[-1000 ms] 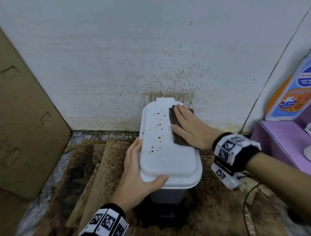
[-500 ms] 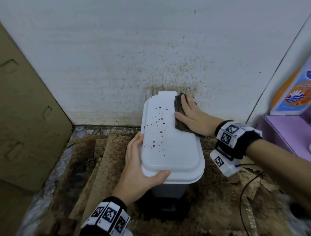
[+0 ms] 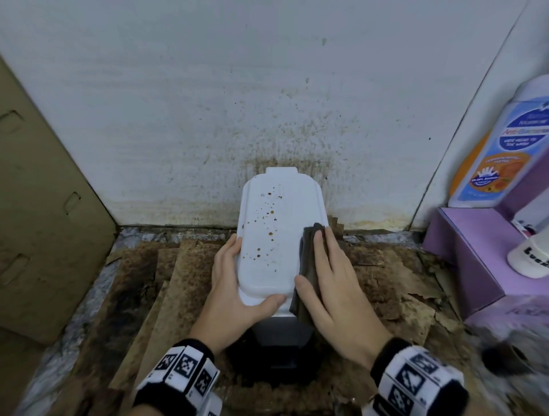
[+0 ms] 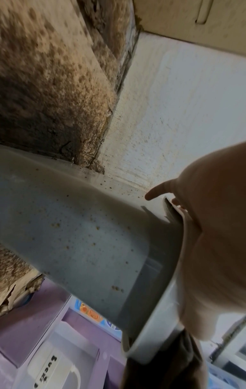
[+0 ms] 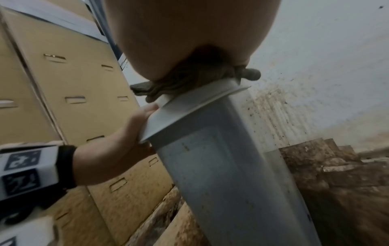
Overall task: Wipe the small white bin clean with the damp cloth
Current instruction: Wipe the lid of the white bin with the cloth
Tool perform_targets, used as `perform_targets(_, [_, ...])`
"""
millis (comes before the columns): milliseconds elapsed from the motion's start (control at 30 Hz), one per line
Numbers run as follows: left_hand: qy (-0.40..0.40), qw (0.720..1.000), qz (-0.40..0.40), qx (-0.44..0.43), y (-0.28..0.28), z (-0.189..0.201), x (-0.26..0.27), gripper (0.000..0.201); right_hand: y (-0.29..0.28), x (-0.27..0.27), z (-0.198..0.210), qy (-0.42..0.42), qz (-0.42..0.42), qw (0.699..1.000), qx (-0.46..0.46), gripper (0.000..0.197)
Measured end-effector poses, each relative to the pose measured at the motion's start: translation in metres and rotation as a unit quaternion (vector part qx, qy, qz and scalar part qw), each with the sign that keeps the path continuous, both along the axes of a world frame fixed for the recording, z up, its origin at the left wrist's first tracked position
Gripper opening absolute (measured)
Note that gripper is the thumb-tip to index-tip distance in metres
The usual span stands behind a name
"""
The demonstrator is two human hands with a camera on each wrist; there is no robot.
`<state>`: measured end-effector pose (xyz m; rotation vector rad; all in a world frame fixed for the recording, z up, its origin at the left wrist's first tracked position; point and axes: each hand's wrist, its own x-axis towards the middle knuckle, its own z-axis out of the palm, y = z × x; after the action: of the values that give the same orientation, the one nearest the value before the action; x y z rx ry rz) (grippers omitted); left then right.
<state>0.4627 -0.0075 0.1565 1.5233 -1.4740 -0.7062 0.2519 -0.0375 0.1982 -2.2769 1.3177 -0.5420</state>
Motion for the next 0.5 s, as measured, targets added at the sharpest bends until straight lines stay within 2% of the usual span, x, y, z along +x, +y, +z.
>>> perform_targets(267, [0.011,1.0,0.0,0.005,-0.002,0.0,0.002,0.113,0.0,0.009,-0.002,-0.021,-0.009,0.999,-0.045,0.071])
perform_targets(500, [0.013,1.0,-0.001,0.012,-0.001,-0.001,0.003,0.113,-0.071,0.007,0.013,0.037,0.058,0.997,0.047,0.076])
